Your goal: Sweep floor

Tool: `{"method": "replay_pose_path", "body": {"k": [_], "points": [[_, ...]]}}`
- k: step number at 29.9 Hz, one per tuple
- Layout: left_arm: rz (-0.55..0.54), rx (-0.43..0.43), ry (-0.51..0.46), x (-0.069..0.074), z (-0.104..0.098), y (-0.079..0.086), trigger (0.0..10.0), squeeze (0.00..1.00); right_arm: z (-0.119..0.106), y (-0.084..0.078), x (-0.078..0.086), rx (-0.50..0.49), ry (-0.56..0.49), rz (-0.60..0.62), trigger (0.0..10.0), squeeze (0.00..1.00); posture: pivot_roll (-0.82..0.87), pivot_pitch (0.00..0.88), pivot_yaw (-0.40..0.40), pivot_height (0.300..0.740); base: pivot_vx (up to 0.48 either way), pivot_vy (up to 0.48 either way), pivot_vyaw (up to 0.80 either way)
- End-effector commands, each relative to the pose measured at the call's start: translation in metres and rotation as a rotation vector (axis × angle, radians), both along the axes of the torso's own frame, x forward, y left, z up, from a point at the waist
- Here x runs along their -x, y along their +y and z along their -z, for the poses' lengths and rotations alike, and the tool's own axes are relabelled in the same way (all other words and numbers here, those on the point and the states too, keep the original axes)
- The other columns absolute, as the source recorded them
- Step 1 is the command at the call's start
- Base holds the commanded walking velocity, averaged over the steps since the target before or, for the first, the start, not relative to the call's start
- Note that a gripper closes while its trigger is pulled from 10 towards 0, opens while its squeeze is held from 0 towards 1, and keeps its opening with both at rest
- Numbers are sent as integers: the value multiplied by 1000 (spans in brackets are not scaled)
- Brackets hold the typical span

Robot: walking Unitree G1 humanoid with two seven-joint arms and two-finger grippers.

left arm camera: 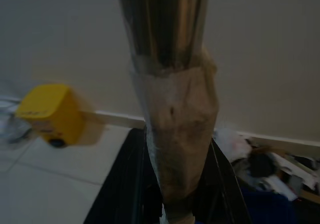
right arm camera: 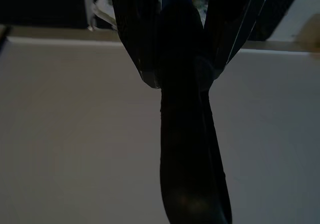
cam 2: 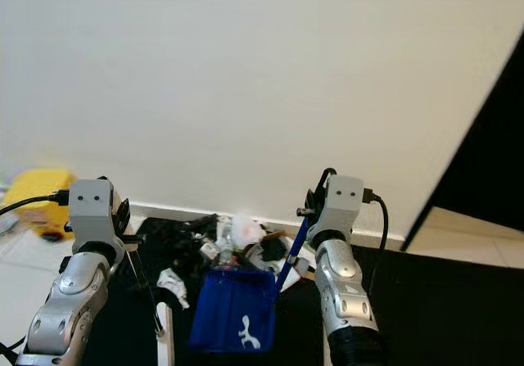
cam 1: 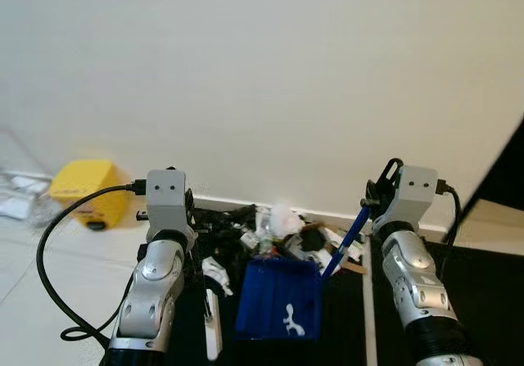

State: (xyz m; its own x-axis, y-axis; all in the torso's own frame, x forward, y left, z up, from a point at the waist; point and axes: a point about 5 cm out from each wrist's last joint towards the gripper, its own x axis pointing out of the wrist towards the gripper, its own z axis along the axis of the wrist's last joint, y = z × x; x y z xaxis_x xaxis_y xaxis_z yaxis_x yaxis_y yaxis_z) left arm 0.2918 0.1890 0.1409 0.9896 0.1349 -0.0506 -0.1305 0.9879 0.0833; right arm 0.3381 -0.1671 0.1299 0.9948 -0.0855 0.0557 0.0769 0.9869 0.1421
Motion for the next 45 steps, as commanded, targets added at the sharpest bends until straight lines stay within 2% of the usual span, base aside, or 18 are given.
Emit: {"method": "replay_pose_path", "body": {"k": [1,45], "points": [[-20,-24,-32,1,-8,2,10000,0,-4,-2,-1,-16,-30,10,10000,0,69,8,31,740,0,0,788],[-39,-31,3,2,-6,3,10000,0,-1,0,0,-26,-34,14,10000,0,75,18,38,740,0,0,771]]}}
